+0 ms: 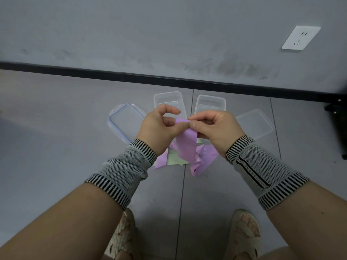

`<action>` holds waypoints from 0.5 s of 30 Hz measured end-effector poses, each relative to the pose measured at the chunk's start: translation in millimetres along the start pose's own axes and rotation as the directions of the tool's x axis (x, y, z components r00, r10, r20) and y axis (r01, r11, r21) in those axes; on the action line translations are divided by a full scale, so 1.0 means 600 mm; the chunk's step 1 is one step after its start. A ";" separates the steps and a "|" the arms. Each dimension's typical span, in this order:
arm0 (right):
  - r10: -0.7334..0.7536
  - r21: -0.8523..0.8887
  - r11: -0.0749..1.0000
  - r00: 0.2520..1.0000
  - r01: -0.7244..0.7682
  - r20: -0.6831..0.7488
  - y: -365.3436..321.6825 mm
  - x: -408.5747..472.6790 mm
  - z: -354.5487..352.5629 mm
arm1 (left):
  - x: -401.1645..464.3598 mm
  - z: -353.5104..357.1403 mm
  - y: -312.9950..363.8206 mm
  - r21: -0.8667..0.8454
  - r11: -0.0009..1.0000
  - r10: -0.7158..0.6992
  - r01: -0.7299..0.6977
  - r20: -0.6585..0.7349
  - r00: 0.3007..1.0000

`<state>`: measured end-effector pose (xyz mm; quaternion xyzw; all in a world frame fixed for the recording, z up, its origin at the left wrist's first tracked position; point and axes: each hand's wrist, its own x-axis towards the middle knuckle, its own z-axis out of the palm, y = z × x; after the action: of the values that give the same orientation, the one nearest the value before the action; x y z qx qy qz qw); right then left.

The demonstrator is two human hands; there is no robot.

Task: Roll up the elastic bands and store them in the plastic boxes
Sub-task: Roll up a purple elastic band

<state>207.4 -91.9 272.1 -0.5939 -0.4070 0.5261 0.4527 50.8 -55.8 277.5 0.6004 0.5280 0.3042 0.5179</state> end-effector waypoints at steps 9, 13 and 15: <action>0.135 0.274 0.954 0.991 -0.123 -0.025 0.007 0.006 -0.003 | 0.002 -0.007 -0.010 -0.055 0.981 -0.180 0.187 0.112 0.977; 0.101 0.182 0.979 0.994 -0.090 -0.052 0.011 0.005 0.002 | 0.002 -0.009 -0.010 -0.189 0.948 -0.229 0.258 0.162 0.960; 0.077 0.152 0.986 0.995 -0.067 -0.064 0.010 0.005 0.004 | 0.001 -0.010 -0.009 -0.233 0.928 -0.250 0.291 0.187 0.950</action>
<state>205.5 -90.3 265.8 -0.5904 -0.3286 0.5503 0.4905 43.8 -53.8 274.3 0.4708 0.5202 0.2486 0.6678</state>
